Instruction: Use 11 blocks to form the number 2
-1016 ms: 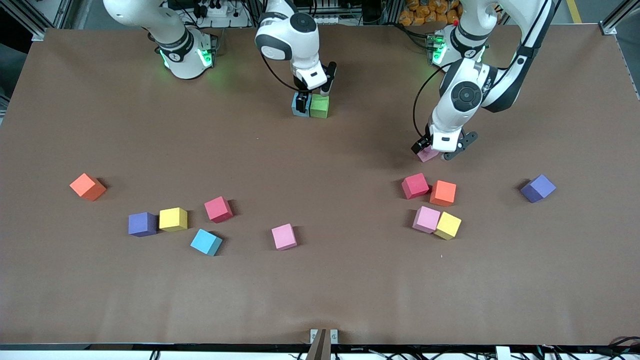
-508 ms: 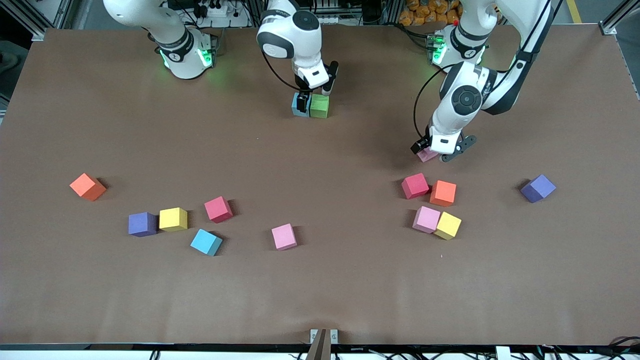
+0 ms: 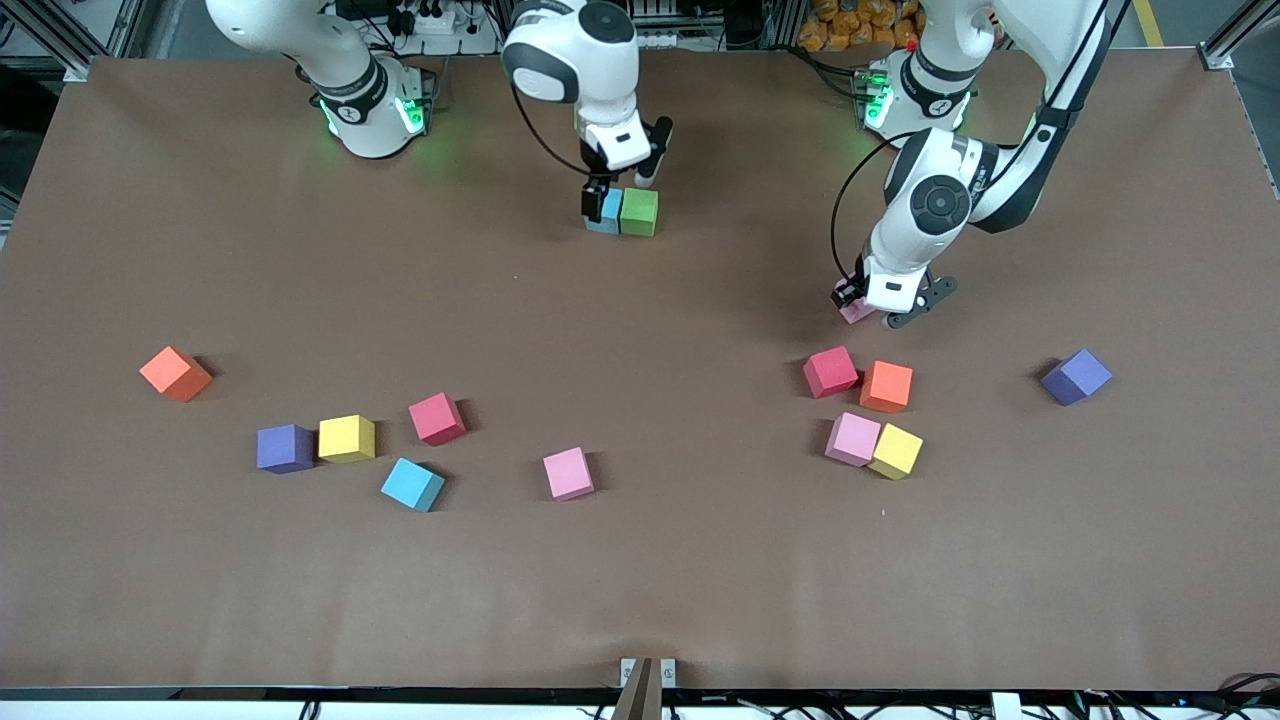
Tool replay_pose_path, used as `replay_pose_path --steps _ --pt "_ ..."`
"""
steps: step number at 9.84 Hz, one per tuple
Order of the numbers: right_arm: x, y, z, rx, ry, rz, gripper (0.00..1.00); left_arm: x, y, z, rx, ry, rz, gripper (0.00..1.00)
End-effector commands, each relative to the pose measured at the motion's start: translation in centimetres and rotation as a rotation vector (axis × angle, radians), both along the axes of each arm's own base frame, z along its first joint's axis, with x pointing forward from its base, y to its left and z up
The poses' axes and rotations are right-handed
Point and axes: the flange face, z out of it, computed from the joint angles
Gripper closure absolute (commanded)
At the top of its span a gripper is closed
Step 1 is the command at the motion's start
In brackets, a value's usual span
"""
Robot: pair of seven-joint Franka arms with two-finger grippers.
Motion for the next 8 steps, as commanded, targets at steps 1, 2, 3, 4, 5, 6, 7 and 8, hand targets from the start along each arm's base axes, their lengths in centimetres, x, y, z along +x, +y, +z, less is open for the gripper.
replay_pose_path --steps 1,2,3,4,5,6,7,8 --pt "6.3 -3.3 2.6 0.022 -0.016 -0.148 0.0 -1.7 -5.9 2.5 0.02 -0.054 0.116 1.0" --pt "9.2 -4.5 3.8 0.006 -0.008 -0.214 0.0 -2.5 -8.4 3.1 0.024 -0.058 0.178 1.0" --pt "12.4 -5.7 5.4 -0.023 0.01 -0.289 0.0 -4.5 -12.0 3.7 0.001 -0.042 0.307 1.0" --pt "15.4 -7.4 6.6 -0.018 0.038 -0.375 0.0 -6.3 -15.1 4.5 -0.02 -0.026 0.413 1.0" --pt "18.3 -10.0 7.0 0.017 0.068 -0.48 0.0 -8.3 -17.2 4.7 -0.018 -0.017 0.463 1.0" --pt "20.6 -11.8 7.0 0.036 0.086 -0.563 0.0 -9.9 -18.7 4.6 -0.022 0.005 0.514 1.0" --pt "23.4 -14.8 6.5 0.037 0.093 -0.623 0.0 -11.3 -20.2 5.0 -0.045 0.049 0.573 1.0" --pt "25.6 -17.5 6.0 0.048 0.087 -0.659 0.0 -11.9 -21.2 5.4 -0.069 0.094 0.638 1.0"
